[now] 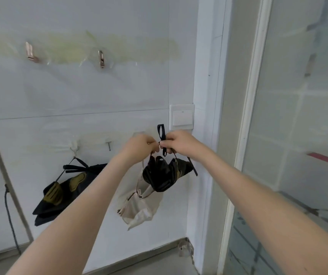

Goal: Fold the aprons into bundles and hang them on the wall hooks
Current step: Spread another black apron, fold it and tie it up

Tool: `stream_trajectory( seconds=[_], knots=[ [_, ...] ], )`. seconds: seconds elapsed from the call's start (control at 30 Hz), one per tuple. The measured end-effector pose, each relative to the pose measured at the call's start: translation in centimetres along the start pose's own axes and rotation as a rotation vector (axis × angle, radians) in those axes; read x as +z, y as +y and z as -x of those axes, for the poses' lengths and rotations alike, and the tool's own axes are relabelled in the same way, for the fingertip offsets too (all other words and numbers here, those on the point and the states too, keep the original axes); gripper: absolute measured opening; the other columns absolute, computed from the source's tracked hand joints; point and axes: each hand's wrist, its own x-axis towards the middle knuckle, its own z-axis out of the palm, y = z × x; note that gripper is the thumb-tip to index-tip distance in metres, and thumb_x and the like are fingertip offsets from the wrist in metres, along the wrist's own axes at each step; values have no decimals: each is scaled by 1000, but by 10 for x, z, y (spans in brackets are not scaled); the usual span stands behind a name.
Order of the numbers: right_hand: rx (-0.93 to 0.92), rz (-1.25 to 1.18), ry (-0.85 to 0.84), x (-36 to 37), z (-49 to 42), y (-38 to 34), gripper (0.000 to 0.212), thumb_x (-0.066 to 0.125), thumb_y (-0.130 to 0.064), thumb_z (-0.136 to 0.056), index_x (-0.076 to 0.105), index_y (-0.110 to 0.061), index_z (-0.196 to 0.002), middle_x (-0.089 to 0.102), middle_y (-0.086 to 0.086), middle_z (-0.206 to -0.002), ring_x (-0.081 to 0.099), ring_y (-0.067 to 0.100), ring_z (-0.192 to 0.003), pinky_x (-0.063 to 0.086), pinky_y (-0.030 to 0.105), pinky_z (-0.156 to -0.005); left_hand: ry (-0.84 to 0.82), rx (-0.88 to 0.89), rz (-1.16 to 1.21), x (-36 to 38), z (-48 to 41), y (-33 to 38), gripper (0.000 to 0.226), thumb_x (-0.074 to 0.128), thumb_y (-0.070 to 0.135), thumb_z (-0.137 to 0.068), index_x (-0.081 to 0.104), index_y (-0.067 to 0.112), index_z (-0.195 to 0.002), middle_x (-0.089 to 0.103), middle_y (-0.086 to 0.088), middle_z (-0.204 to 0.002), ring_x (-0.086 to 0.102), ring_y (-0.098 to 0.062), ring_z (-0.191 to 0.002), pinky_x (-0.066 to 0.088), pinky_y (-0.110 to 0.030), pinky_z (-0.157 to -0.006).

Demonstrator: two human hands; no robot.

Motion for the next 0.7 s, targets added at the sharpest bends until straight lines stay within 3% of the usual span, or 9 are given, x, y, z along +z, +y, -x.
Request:
stream_trajectory(
  seconds=[0.1,0.3,0.4,0.5,0.7],
  knots=[
    [-9,-107,-31,5,-10,-8,19,56,-18,-94,65,-3,-87,61,7,-62,63,17,-61,53,31,-66,-45,-14,-1,-19,0,-9,19,53,23,-90,68,16,-80,66,3,-84,52,-9,-59,40,-22,-55],
    [-76,-86,-22,2,-18,-43,23,56,-20,-95,65,1,-92,54,2,-61,60,14,-49,40,23,-50,2,-14,65,-56,6,-13,22,54,24,-91,67,17,-76,66,7,-74,50,-4,-50,39,-15,-47],
    [-93,-135,-109,11,-18,-64,20,55,-21,-96,66,-5,-88,52,1,-61,52,10,-47,37,22,-48,-20,-25,65,-80,16,-24,19,55,23,-92,70,15,-84,71,1,-83,49,-7,-51,43,-19,-54],
    [-91,-210,-210,30,-20,-80,20,55,-20,-97,65,-7,-86,51,1,-60,48,9,-46,33,20,-45,-39,-53,38,-99,30,-43,18,57,23,-93,71,14,-87,70,2,-80,48,-3,-48,41,-14,-50],
    [-63,-135,-184,86,-40,-86,20,55,-24,-95,66,-11,-84,57,-2,-61,51,15,-57,41,25,-50,30,-160,-8,-99,41,-88,14,59,21,-91,68,15,-84,71,3,-80,56,-8,-53,47,-17,-51]
  ],
)
